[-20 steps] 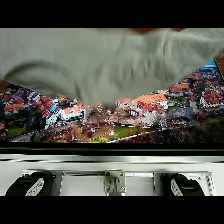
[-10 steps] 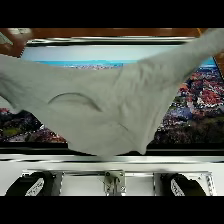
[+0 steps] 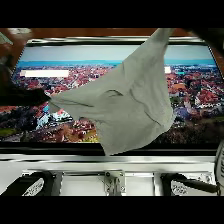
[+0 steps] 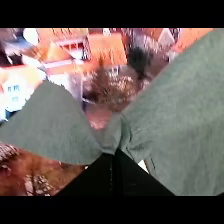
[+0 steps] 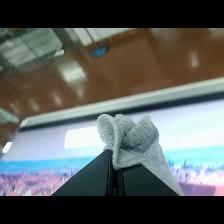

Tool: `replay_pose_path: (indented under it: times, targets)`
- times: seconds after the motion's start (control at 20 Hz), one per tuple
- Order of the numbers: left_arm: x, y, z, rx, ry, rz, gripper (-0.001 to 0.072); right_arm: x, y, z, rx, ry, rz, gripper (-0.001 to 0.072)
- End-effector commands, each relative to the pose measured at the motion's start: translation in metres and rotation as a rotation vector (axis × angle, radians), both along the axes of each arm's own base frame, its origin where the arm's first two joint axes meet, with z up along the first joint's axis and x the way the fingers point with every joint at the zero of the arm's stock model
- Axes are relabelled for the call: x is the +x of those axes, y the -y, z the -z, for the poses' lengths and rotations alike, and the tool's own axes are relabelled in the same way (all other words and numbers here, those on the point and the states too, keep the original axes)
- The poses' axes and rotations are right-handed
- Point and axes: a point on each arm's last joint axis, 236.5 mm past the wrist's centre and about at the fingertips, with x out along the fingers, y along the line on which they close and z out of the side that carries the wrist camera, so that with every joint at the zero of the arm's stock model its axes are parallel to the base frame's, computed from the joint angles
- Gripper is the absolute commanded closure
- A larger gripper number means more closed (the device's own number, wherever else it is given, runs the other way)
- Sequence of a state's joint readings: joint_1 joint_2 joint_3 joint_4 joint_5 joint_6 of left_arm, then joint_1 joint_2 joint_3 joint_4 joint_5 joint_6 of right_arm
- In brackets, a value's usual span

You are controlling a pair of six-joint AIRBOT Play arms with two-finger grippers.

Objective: Fold the shirts.

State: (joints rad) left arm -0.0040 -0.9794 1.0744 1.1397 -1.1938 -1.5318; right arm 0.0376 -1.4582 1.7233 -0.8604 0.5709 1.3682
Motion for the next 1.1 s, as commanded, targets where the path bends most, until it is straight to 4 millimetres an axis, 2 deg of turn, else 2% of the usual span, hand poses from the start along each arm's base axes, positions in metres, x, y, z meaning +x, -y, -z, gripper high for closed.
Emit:
replay_pose_path:
  times: [0.0, 0.1, 0.15, 0.2, 0.25, 0.35, 0.4, 0.5, 0.6, 0.7, 0.8, 0.9, 0.95, 1.05]
  targets:
    - [-0.043, 0.035, 0.096, -0.071, -0.282, 0.064, 0.0679, 0.033, -0.05, 0.123, 0.014, -0.236, -0.088, 0.0662]
    - [-0.058, 0.043, 0.122, -0.059, -0.338, 0.092, 0.0679, 0.016, -0.07, 0.19, 0.036, -0.464, -0.175, 0.0658]
    - [-0.059, 0.046, 0.127, -0.056, -0.337, 0.095, 0.0679, 0.003, -0.076, 0.212, 0.036, -0.553, -0.22, 0.0489]
    - [-0.057, 0.047, 0.126, -0.053, -0.325, 0.099, 0.0679, -0.011, -0.078, 0.22, 0.028, -0.609, -0.273, 0.0082]
    - [-0.054, 0.048, 0.124, -0.056, -0.312, 0.098, 0.0679, -0.024, -0.078, 0.218, 0.029, -0.636, -0.326, 0.002]
    - [-0.051, 0.047, 0.122, -0.048, -0.283, 0.129, 0.0679, -0.049, -0.059, 0.195, 0.049, -0.681, -0.381, 0.0019]
    - [-0.052, 0.047, 0.122, -0.042, -0.276, 0.143, 0.0679, -0.072, -0.045, 0.183, 0.036, -0.723, -0.415, 0.0019]
    - [-0.051, 0.047, 0.122, -0.032, -0.259, 0.173, 0.0679, -0.142, -0.017, 0.177, -0.073, -0.9, -0.493, 0.002]
    - [-0.048, 0.048, 0.118, -0.018, -0.226, 0.212, 0.0679, -0.197, 0.001, 0.183, -0.153, -1.022, -0.476, 0.002]
    - [-0.04, 0.048, 0.108, -0.007, -0.18, 0.241, 0.0679, -0.238, 0.008, 0.207, -0.131, -1.089, -0.352, 0.002]
    - [-0.032, 0.049, 0.092, 0.005, -0.118, 0.271, 0.0679, -0.289, -0.002, 0.25, -0.009, -1.183, -0.225, 0.002]
    - [-0.026, 0.05, 0.075, 0.012, -0.054, 0.278, 0.0679, -0.346, -0.025, 0.302, 0.087, -1.287, -0.151, 0.002]
    - [-0.021, 0.049, 0.067, 0.014, -0.019, 0.27, 0.0679, -0.365, -0.041, 0.322, 0.13, -1.307, -0.133, 0.0021]
    - [-0.016, 0.048, 0.054, 0.017, 0.042, 0.253, 0.0679, -0.383, -0.069, 0.344, 0.177, -1.294, -0.117, 0.0021]
